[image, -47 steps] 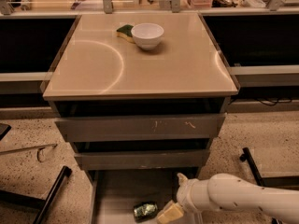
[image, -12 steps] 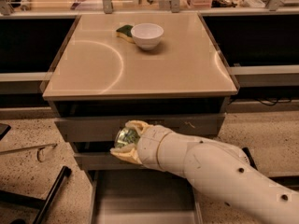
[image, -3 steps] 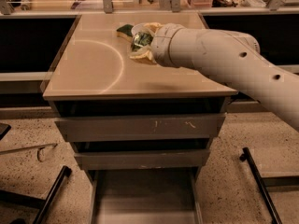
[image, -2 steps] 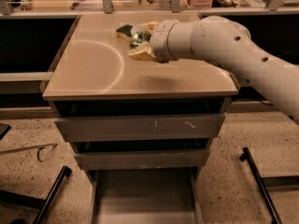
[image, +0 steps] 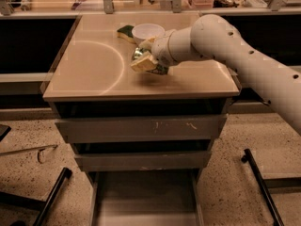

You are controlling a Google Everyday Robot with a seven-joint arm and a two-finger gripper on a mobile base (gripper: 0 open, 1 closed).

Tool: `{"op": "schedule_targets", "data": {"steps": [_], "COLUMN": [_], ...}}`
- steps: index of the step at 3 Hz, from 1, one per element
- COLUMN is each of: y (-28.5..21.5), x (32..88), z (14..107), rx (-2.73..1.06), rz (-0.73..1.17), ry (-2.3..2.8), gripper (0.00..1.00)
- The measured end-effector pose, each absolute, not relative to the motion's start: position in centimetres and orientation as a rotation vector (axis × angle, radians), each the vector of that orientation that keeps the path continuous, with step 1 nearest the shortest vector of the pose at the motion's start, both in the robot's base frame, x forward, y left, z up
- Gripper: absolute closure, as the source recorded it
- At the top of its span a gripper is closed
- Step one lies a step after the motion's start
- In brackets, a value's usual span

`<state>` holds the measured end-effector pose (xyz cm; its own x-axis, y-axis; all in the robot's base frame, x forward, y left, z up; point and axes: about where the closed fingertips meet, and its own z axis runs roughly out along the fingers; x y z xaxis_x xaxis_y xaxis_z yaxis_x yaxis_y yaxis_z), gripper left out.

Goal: Pick green can from bottom drawer and place on counter

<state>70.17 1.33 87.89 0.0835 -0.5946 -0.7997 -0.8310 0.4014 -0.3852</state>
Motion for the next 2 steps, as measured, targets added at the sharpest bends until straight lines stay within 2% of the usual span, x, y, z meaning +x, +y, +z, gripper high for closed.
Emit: {"op": "schedule_targets", "data": {"steps": [2], "y": [1.8], "x": [70.9], "z": [84.9], "rx": [-1.311], "rz": [0.372], "ry": [1.680], "gripper": [1.00]}}
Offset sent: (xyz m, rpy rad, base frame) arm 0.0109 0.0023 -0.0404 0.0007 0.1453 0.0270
